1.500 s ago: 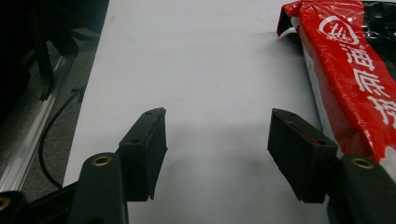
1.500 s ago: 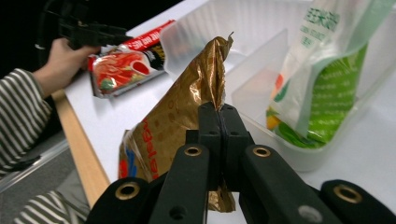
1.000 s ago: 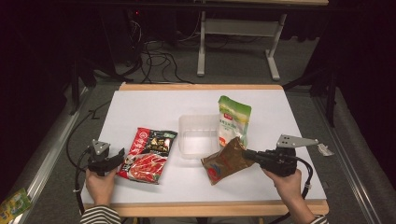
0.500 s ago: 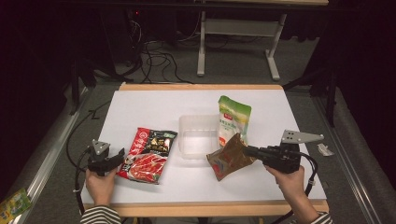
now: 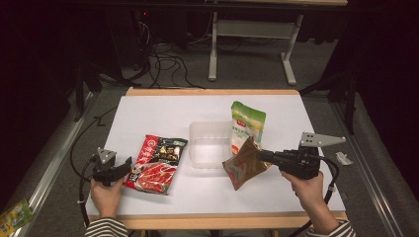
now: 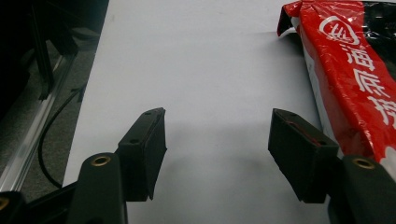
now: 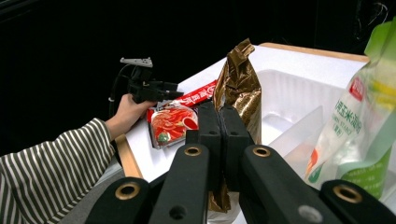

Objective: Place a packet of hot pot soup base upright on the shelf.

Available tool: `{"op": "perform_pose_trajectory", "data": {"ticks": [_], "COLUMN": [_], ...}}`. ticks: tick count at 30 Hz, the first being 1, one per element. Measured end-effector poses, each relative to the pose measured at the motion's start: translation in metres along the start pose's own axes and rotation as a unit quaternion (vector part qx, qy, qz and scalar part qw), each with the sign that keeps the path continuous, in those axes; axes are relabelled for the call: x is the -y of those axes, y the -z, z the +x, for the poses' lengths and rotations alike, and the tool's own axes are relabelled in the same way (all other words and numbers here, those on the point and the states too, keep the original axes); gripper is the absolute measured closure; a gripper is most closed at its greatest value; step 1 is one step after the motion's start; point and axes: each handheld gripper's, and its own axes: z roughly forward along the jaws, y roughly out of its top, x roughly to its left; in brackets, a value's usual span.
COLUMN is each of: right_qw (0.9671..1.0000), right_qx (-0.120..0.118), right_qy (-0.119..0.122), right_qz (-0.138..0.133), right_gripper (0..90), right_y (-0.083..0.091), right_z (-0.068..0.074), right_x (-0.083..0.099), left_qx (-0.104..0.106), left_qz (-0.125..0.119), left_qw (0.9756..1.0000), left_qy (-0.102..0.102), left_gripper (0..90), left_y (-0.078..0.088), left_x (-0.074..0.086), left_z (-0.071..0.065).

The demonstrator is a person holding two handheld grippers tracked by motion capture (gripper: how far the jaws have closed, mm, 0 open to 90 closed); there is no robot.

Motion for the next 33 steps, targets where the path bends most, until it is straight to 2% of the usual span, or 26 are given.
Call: {"op": "perform_pose_trajectory", "data": {"ticks": [13,23,33], "right_qw": [0.9995,0.9993,0.9987], "right_qx": [0.015,0.027,0.046], "right_qy": [0.024,0.02,-0.001], "right_qz": [-0.011,-0.017,-0.024], "right_gripper": [90.0,90.0,90.0], "right_y": [0.001,-0.006,-0.019], "right_z": [0.006,0.001,-0.012], "right_x": [-0.018,-0.035,-0.049], "left_qx": [0.001,0.001,0.002], "left_qz": [0.0,0.0,-0.001], "left_qw": [1.0,1.0,1.0], "left_qy": [0.002,0.004,0.002], "left_gripper": [37.3,37.1,37.1], "left_y": [0.0,0.0,0.0], "left_x": [0.0,0.0,0.0], "left_z": [0.0,0.001,0.0]}}
